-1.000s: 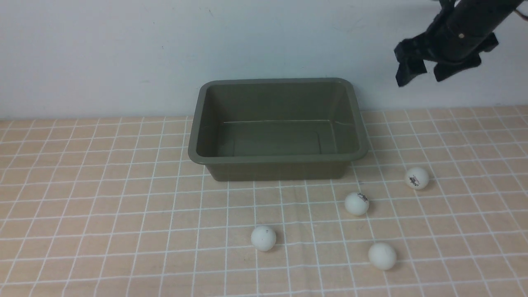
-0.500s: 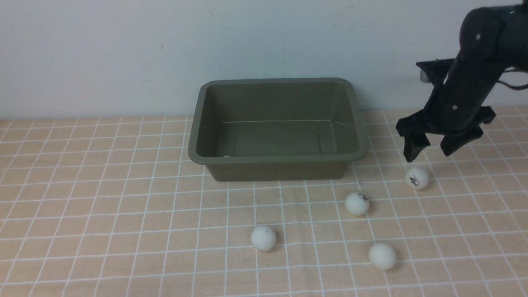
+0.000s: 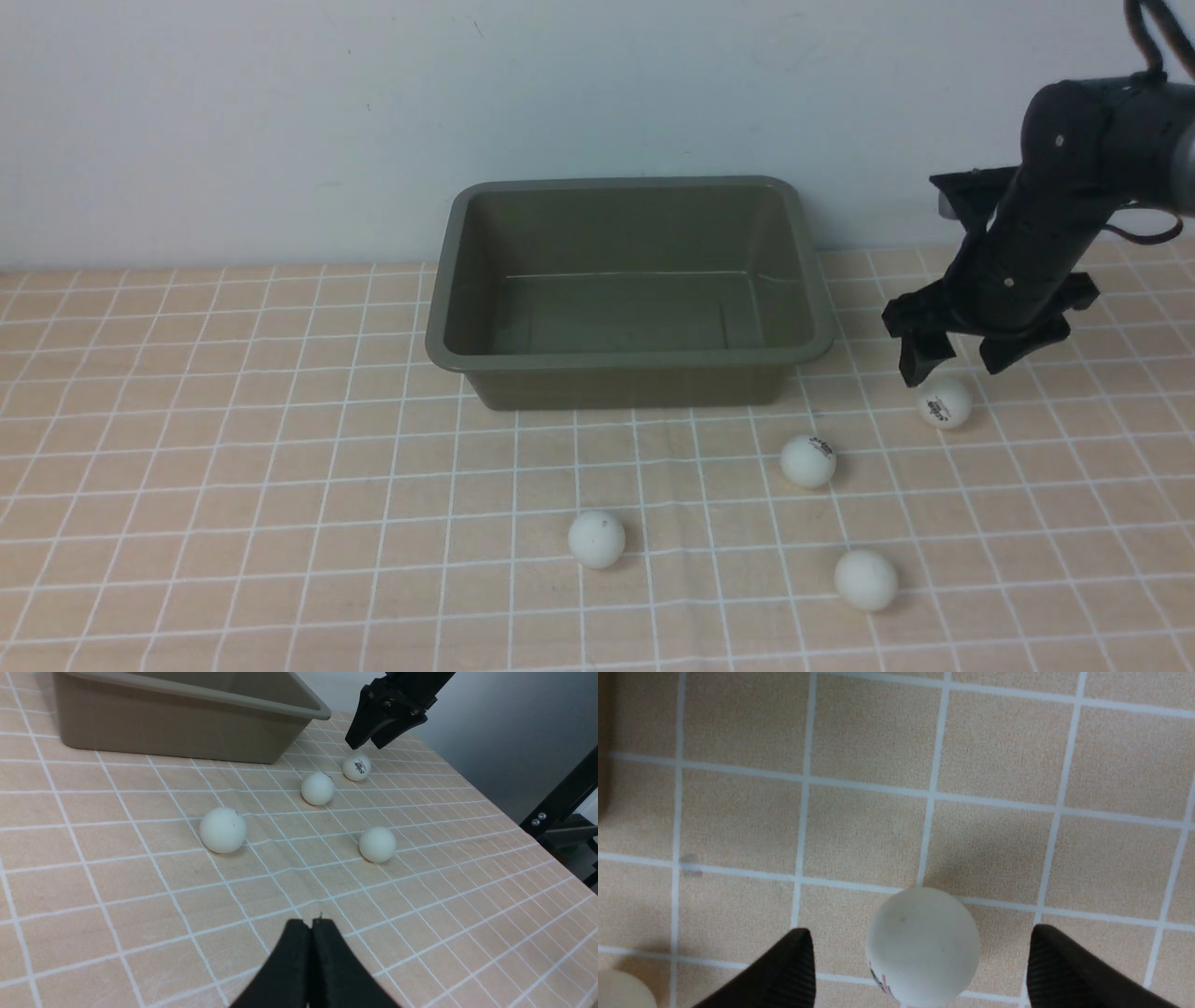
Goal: Put the table tennis balls into the box on the light coffee tablecloth.
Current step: 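Reach for and grasp a ping pong ball on the table, then release the ping pong ball into the bin and lift the gripper away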
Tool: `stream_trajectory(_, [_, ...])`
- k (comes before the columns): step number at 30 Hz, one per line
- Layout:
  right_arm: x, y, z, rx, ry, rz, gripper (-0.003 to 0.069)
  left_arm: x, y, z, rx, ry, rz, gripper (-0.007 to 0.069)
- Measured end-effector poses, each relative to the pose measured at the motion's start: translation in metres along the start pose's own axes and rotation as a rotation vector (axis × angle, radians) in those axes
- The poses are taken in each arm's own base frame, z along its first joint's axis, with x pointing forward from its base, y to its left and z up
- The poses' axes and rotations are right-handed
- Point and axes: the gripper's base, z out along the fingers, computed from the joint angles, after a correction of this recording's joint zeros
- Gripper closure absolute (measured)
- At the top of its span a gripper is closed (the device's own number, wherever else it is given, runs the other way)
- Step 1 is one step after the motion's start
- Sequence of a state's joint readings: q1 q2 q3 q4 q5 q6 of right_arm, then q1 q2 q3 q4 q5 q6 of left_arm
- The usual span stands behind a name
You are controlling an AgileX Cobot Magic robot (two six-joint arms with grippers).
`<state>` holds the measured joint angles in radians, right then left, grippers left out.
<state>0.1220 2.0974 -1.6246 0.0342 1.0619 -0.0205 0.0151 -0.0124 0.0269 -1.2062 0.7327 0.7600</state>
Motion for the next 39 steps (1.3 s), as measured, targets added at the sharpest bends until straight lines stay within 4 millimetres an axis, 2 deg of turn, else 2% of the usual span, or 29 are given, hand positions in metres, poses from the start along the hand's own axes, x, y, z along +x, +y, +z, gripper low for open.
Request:
stream_trajectory(10, [0.002,0.000,0.025,0.002,0.047,-0.001,0.0120,0.000,0.000,0.000,0.000,0.000,0.000,0.0693])
stream_trajectory(13, [0.003,-0.001,0.032,0.001,0.062,-0.001,0.0164,0.000,0.000,0.000,0.000,0.000,0.000,0.0693])
stream_trajectory(18, [0.003,-0.001,0.034,0.001,0.068,0.000,0.0297,0.000,0.000,0.000,0.000,0.000,0.001,0.0693])
stream_trajectory(24, [0.007,-0.001,0.030,0.006,0.114,-0.005,0.0295,0.000,0.000,0.000,0.000,0.000,0.001,0.0693])
stream_trajectory(28, [0.008,-0.001,0.019,0.006,0.110,-0.005,0.0295,0.000,0.000,0.000,0.000,0.000,0.002,0.0693])
stream_trajectory(32, [0.005,-0.001,-0.009,0.007,0.074,-0.005,0.0295,0.000,0.000,0.000,0.000,0.000,0.002,0.0693])
stream_trajectory(35, [-0.005,0.003,-0.037,-0.029,0.017,-0.003,0.0295,0.000,0.000,0.000,0.000,0.000,0.002,0.0693])
stream_trajectory(36, [-0.006,0.003,-0.039,-0.034,0.012,-0.002,0.0295,0.000,0.000,0.000,0.000,0.000,0.002,0.0693])
stream_trajectory(37, [-0.014,0.010,-0.052,-0.102,-0.032,-0.003,0.0295,0.000,0.000,0.000,0.000,0.000,0.002,0.0693])
stream_trajectory(39, [-0.021,0.019,-0.063,-0.195,-0.081,-0.006,0.0295,0.000,0.000,0.000,0.000,0.000,0.003,0.0693])
